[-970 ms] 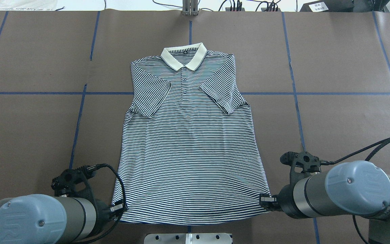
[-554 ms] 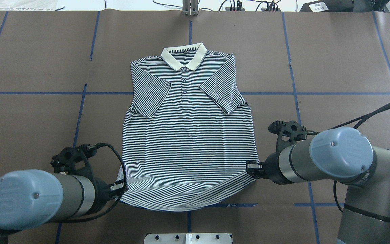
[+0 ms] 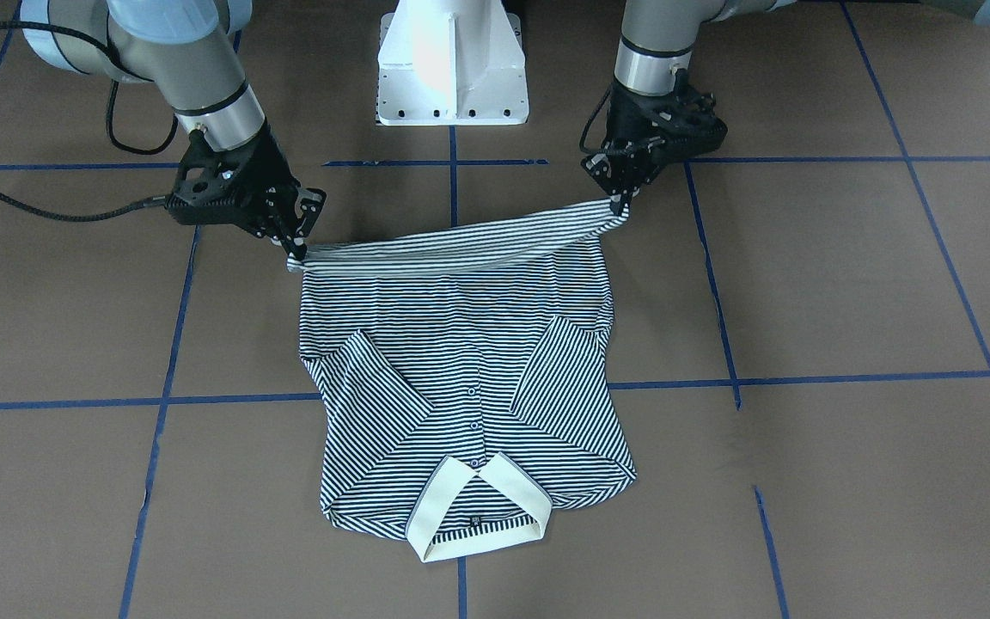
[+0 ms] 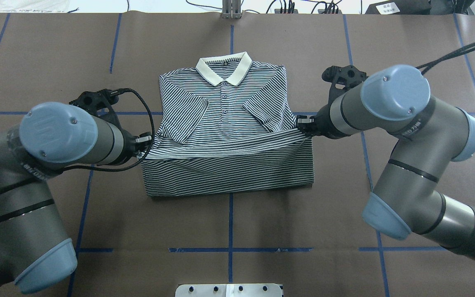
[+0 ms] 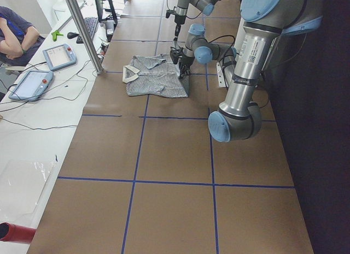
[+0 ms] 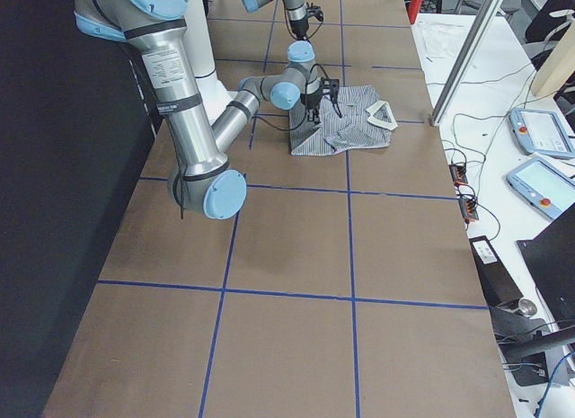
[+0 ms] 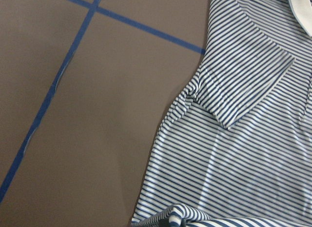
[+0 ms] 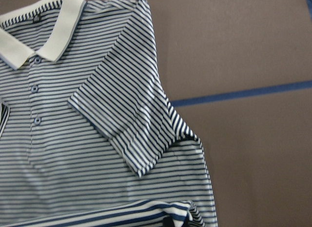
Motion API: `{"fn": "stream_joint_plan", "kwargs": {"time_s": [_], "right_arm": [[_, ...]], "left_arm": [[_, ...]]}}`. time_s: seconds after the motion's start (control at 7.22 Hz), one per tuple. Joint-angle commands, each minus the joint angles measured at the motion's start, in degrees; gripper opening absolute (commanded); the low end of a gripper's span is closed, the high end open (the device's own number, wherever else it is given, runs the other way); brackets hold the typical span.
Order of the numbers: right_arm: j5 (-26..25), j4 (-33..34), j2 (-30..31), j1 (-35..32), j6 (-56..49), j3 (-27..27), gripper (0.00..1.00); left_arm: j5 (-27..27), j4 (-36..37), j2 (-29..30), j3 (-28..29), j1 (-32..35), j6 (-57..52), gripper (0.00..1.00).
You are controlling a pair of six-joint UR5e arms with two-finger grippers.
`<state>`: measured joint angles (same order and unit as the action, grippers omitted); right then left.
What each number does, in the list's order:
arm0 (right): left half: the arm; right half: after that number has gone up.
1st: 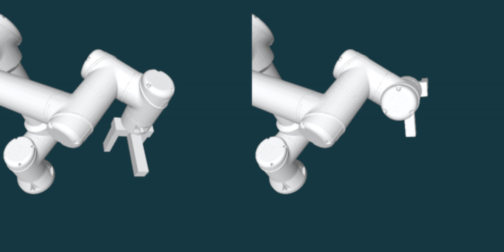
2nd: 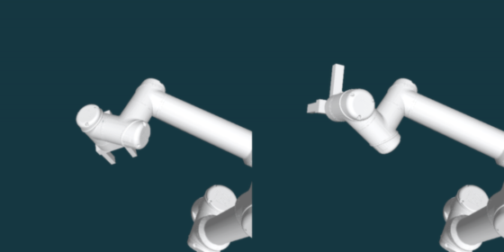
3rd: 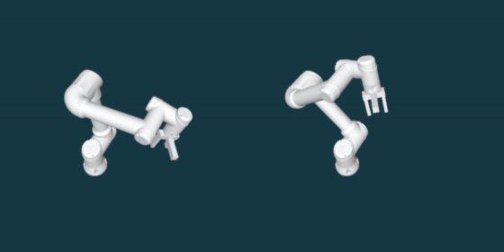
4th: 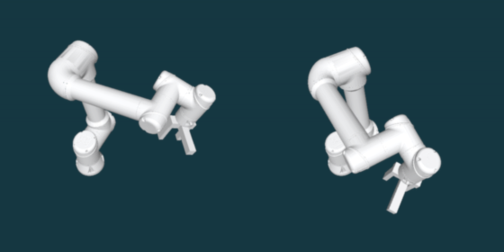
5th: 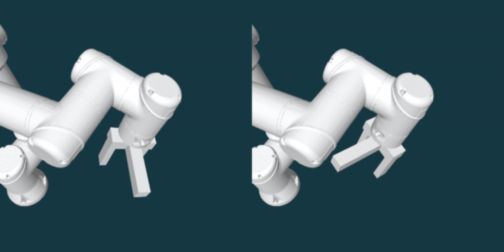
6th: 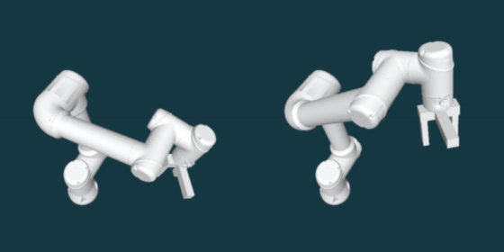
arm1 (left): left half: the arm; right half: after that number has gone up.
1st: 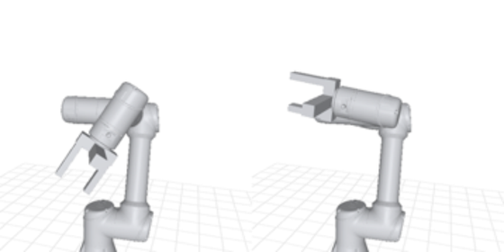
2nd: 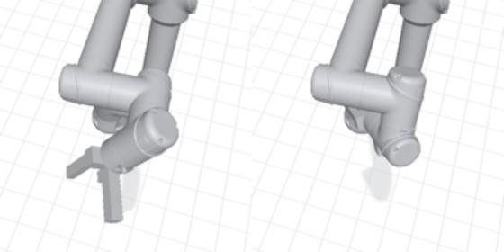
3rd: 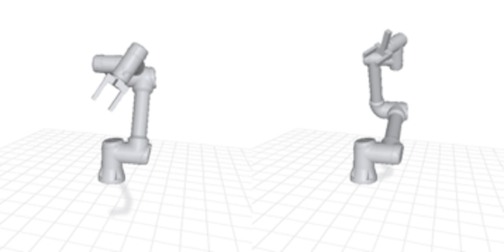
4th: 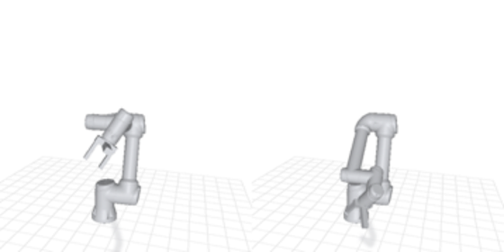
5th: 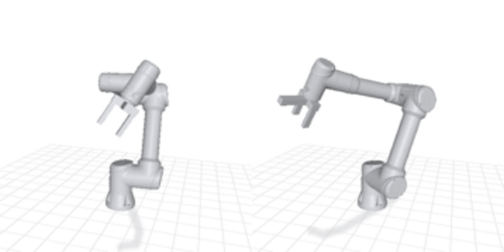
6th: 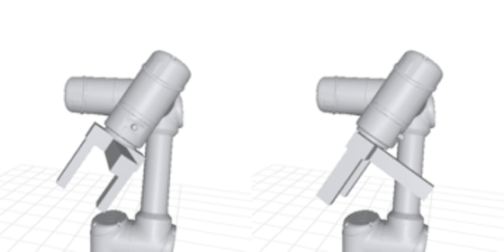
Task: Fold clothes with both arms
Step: 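Lift the hem with both grippers and fold it toward the collar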
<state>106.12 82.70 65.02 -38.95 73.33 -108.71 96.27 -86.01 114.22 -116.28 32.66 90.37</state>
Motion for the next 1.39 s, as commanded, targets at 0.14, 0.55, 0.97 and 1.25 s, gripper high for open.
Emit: {"fn": "stream_joint_plan", "kwargs": {"time_s": [0.14,0.55,0.97,1.25], "right_arm": [[-0.6,-1.6,-10.3,-4.1,-1.6,14.0,0.00],[-1.1,-21.3,-18.1,-7.0,-1.9,37.2,0.00],[-1.3,-21.4,-20.7,-9.1,-4.1,41.7,0.00],[-1.3,-21.4,-21.4,-9.0,-4.1,42.9,0.00]], "left_arm": [[0.2,-11.3,6.1,17.0,8.5,-3.6,0.00],[0.2,-20.6,10.4,29.4,12.7,-4.6,0.00],[0.1,-28.3,13.7,39.0,12.8,-4.4,0.00],[0.0,-28.5,13.7,39.2,12.8,-4.2,0.00]]}}
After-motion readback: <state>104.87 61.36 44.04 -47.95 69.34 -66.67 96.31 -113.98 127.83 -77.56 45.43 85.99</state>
